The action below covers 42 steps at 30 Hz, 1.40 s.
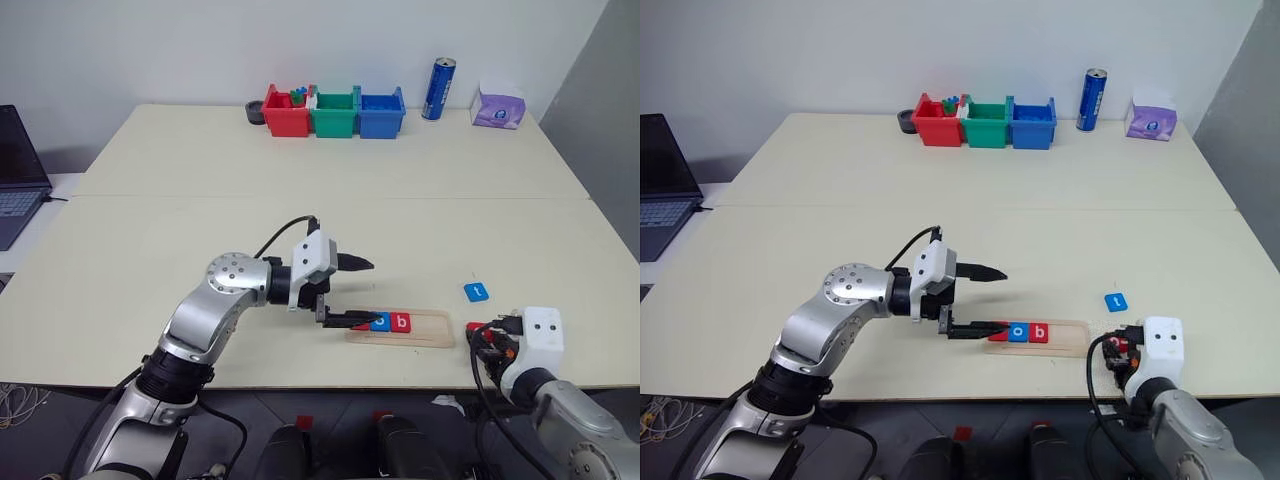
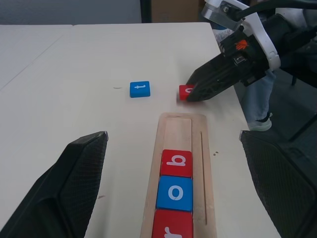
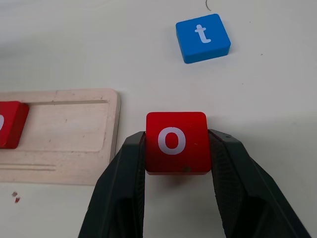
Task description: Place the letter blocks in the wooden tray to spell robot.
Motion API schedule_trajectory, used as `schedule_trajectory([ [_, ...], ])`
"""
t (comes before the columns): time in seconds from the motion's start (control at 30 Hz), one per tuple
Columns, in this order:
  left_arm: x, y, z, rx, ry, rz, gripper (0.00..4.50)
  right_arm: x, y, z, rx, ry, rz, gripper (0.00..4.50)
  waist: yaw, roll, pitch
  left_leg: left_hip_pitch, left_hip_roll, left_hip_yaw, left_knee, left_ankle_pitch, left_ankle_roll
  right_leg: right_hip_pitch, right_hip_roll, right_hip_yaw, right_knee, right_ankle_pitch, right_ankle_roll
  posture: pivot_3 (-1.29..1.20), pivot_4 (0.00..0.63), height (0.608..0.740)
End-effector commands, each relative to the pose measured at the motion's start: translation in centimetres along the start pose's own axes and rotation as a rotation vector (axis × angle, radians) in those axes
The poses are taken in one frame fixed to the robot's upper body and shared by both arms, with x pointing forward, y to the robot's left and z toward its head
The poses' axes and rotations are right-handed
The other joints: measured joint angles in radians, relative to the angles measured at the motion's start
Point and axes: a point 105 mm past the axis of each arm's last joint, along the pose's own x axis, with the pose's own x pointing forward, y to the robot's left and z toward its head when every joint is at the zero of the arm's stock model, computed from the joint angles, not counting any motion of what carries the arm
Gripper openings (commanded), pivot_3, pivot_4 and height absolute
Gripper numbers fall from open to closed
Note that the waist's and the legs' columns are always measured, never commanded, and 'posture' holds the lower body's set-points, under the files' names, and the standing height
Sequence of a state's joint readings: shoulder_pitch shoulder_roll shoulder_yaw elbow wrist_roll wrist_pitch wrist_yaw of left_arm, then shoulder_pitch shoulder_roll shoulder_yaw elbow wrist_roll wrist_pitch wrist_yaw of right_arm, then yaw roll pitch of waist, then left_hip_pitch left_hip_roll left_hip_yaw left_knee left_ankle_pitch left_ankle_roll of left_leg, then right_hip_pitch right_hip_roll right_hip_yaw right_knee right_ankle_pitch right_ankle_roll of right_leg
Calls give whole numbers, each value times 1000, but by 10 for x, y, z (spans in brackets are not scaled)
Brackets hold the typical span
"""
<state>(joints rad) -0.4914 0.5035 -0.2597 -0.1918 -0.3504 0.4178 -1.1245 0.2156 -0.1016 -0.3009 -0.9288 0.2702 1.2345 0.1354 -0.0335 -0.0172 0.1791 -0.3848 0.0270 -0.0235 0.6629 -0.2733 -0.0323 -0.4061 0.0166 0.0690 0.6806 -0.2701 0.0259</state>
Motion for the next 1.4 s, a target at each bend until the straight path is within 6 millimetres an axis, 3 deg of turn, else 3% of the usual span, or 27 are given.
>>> schedule_trajectory([
  [0.03,2,-5,8,47,-21,-19,4500,2,-6,7,3,-49,-58,2182,0,0,0,0,0,0,0,0,0,0,0,0,0,0,0,0,150,740],
  [0.23,-3,-4,3,45,-4,-6,4500,-1,-1,23,-6,-117,-29,4328,-1,0,0,0,0,0,0,0,0,0,0,0,0,0,0,0,150,740],
  [0.27,-5,-4,1,43,4,-6,4500,-3,1,30,-30,-136,-13,4439,-2,0,0,0,0,0,0,0,0,0,0,0,0,0,0,0,150,740],
  [0.43,-23,-11,-12,63,65,-49,4500,-19,12,63,-325,-158,278,4439,-2,-1,1,0,0,0,0,0,0,0,0,0,-1,0,0,0,150,740],
  [0.7,-51,-1,-24,74,107,-21,4500,-23,-6,57,-703,40,505,4439,2,-5,3,-1,-2,0,-1,0,0,0,1,-3,-2,-1,-1,0,150,740],
  [0.9,-68,-5,-42,63,151,-19,4500,-11,-19,50,-804,112,583,4439,-1,-6,4,0,-1,1,-1,0,0,0,1,-3,-1,-1,-1,0,150,740],
  [1.13,-68,-7,-41,70,144,-33,4500,-1,-22,40,-860,164,653,4439,4,-7,4,-1,0,1,0,0,0,0,0,-3,-2,-1,-1,0,150,740],
  [1.27,-66,-9,-39,70,132,-36,4500,10,-24,23,-900,243,709,4439,3,-7,4,-1,0,1,0,0,0,0,0,-3,-1,-1,-1,0,150,740],
  [1.4,-66,-10,-37,64,124,-37,4500,18,-28,20,-911,244,700,3525,3,-7,4,-1,0,1,0,0,0,0,0,-3,-1,-1,-1,0,150,740],
])
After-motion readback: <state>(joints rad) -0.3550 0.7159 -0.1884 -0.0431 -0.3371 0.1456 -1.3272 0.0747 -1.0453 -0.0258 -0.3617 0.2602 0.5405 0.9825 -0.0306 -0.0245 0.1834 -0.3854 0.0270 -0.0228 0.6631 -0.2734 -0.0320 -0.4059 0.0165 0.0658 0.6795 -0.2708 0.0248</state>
